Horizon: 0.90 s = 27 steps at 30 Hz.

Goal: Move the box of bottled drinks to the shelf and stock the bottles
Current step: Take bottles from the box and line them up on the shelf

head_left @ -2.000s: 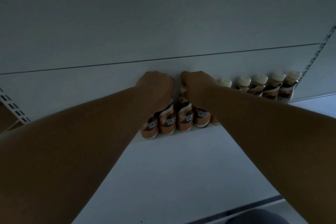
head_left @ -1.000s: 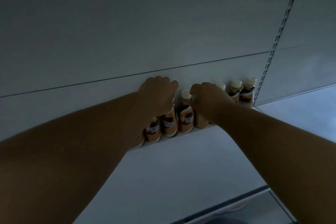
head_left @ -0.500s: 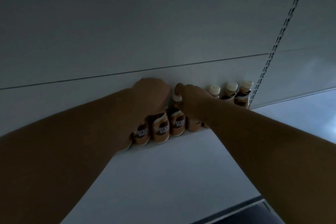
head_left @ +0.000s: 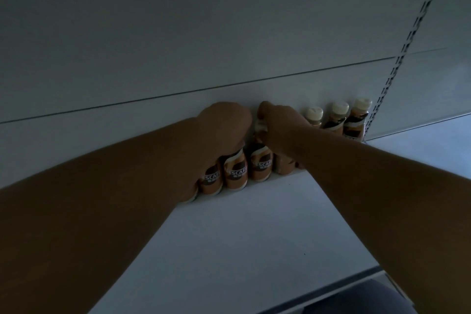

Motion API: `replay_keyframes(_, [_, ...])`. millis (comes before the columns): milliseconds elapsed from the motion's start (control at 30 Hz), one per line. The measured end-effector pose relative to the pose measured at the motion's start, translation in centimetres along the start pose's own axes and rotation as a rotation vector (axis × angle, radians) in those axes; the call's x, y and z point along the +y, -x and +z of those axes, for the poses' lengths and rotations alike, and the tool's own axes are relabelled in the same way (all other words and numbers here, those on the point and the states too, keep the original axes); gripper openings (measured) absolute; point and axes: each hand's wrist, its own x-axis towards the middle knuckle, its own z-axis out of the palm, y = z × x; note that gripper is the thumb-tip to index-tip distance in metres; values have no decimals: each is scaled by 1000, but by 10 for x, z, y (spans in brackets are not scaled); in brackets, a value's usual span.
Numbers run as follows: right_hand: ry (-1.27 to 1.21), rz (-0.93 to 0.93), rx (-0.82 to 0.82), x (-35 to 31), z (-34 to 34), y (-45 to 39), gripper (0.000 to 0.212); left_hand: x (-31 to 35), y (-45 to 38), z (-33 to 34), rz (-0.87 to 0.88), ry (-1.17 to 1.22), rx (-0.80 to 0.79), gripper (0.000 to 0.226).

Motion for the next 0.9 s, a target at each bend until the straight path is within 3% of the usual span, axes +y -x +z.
replay_keyframes(367, [21, 19, -35, -6, -4, -1, 33, -3, -6, 2, -61, 15, 27, 19])
replay_keyframes(533, [37, 17, -47, -7, -2, -2, 32, -4, -1, 9, -26, -104, 171, 22])
replay_keyframes(900, [19, -7, -51, -8, 5, -6, 37, -3, 4, 8, -13, -140, 158, 21])
